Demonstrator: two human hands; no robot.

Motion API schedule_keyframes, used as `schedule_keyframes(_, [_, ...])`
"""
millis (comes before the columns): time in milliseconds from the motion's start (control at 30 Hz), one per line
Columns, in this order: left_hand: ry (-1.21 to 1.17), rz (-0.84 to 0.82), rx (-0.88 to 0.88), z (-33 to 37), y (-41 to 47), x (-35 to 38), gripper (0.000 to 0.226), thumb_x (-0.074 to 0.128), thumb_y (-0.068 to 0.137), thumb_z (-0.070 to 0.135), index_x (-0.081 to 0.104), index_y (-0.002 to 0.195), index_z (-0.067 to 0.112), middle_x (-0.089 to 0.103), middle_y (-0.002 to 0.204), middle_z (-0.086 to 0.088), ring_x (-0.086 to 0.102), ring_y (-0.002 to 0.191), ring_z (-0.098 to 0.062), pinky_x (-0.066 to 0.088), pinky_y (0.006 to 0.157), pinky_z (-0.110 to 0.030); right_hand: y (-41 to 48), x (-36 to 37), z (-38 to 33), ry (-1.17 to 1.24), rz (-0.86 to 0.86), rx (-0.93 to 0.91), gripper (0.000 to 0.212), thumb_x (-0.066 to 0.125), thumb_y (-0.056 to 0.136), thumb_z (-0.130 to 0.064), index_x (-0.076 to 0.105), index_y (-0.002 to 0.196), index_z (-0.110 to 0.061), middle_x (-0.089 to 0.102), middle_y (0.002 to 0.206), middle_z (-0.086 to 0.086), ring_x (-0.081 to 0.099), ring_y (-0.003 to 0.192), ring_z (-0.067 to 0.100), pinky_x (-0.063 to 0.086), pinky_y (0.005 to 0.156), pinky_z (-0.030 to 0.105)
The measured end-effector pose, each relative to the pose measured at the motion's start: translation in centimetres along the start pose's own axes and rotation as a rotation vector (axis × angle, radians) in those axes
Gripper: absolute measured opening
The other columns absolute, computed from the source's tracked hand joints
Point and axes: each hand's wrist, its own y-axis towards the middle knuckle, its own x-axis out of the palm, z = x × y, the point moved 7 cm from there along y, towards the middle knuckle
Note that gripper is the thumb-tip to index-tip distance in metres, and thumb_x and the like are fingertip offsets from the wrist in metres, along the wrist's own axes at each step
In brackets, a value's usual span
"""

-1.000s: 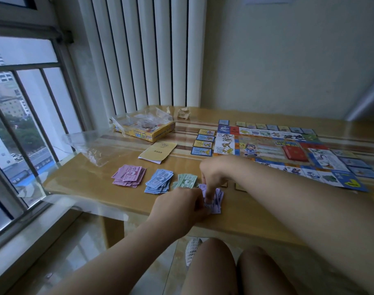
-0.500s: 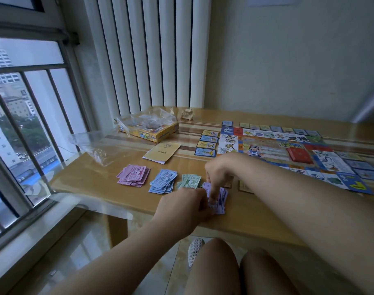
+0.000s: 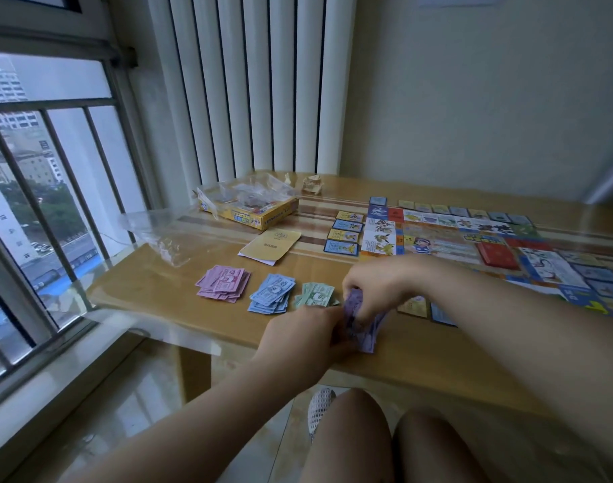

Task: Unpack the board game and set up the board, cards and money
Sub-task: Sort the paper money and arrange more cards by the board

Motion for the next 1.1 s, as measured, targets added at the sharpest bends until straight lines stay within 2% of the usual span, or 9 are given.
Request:
schedule_keyframes(167, [-0.218, 0.227, -0.011, 0.2, 0.0, -1.3, 0.018, 0.055, 0.088, 0.047, 0.049, 0.096, 0.031, 0.055, 0.095, 0.012, 0.053, 0.081, -0.006, 0.048, 0.07, -0.025, -4.3, -0.6, 2.0, 0.255, 0.3, -0.088, 0.027, 0.069, 0.083, -0.031, 0.049, 0.101, -0.033, 0.05, 0.096, -0.016, 0.05, 0.08, 0.003, 0.041, 0.064, 0.021])
schedule_keyframes(300, [-1.037, 0.2, -0.054, 1.5, 0.9, -1.3, 0.042, 0.065, 0.084, 0.038, 0.044, 0.12, 0.034, 0.058, 0.11, 0.014, 0.059, 0.094, -0.001, 0.051, 0.078, -0.017, -7.1, -1.3, 4.9, 0.829, 0.675, -0.103, 0.021, 0.072, 0.081, -0.027, 0.057, 0.096, -0.025, 0.066, 0.085, -0.006, 0.061, 0.071, 0.006, 0.049, 0.068, 0.028])
schedule_keyframes(367, [-1.426, 0.057, -0.046, 4.0, 1.5, -0.3, 0.042, 0.064, 0.087, 0.036, 0.048, 0.126, 0.032, 0.062, 0.118, 0.01, 0.06, 0.107, -0.005, 0.05, 0.09, -0.026, -7.4, -0.2, 5.5, 1.229, 0.719, -0.149, 0.034, 0.072, 0.072, -0.028, 0.061, 0.103, -0.017, 0.072, 0.09, 0.001, 0.066, 0.078, 0.014, 0.051, 0.076, 0.038])
schedule_keyframes(467, [-1.742, 0.061, -0.043, 7.1, 2.6, 0.5, 0.043, 0.058, 0.088, 0.036, 0.054, 0.129, 0.023, 0.065, 0.121, 0.0, 0.061, 0.111, -0.016, 0.048, 0.094, -0.033, -7.5, 2.1, 5.0, 1.608, 0.666, -0.178, 0.035, 0.067, 0.073, -0.024, 0.063, 0.107, -0.015, 0.073, 0.091, 0.004, 0.066, 0.079, 0.013, 0.052, 0.075, 0.032])
schedule_keyframes(533, [-1.901, 0.152, -0.067, 8.2, 3.2, 0.5, 0.033, 0.046, 0.096, 0.029, 0.056, 0.126, 0.019, 0.067, 0.117, -0.001, 0.065, 0.1, -0.011, 0.051, 0.081, -0.024, -8.4, 2.7, 4.4, 1.45, 0.708, -0.15, 0.021, 0.059, 0.089, -0.02, 0.064, 0.109, -0.017, 0.07, 0.082, -0.006, 0.062, 0.07, 0.003, 0.048, 0.066, 0.023])
schedule_keyframes(667, [-2.12, 0.218, -0.166, 9.5, 3.9, 1.1, 0.033, 0.035, 0.102, 0.02, 0.063, 0.114, 0.008, 0.071, 0.11, -0.006, 0.066, 0.102, -0.013, 0.054, 0.084, -0.025, -10.5, 3.1, 5.1, 0.876, 0.724, -0.028, 0.025, 0.048, 0.097, -0.032, 0.056, 0.119, -0.026, 0.067, 0.102, -0.008, 0.062, 0.094, 0.006, 0.049, 0.087, 0.034])
schedule_keyframes(733, [-2.207, 0.194, -0.239, 9.7, 4.2, 1.5, 0.035, 0.033, 0.102, 0.022, 0.065, 0.1, 0.009, 0.073, 0.095, -0.005, 0.07, 0.087, -0.015, 0.054, 0.079, -0.029, -11.4, 3.3, 6.0, 0.733, 0.667, 0.047, 0.022, 0.052, 0.095, -0.032, 0.054, 0.116, -0.025, 0.063, 0.094, -0.011, 0.058, 0.081, 0.003, 0.047, 0.076, 0.027])
schedule_keyframes(833, [-2.25, 0.114, -0.297, 10.0, 4.6, 2.1, 0.038, 0.03, 0.103, 0.026, 0.061, 0.096, 0.006, 0.071, 0.085, -0.007, 0.067, 0.071, -0.02, 0.048, 0.061, -0.03, -12.2, 3.0, 7.0, 0.73, 0.651, 0.065, 0.021, 0.06, 0.091, -0.026, 0.056, 0.112, -0.026, 0.069, 0.086, -0.011, 0.058, 0.072, 0.001, 0.043, 0.07, 0.023])
schedule_keyframes(1100, [-2.416, 0.228, -0.374, 9.4, 4.8, 2.1, 0.034, 0.037, 0.1, 0.009, 0.054, 0.121, 0.029, 0.064, 0.094, -0.007, 0.065, 0.085, -0.02, 0.05, 0.085, -0.041, -11.5, 3.1, 8.1, 0.946, 0.702, 0.108, 0.013, 0.069, 0.085, -0.024, 0.056, 0.084, -0.021, 0.072, 0.069, -0.008, 0.06, 0.066, 0.006, 0.046, 0.072, 0.027])
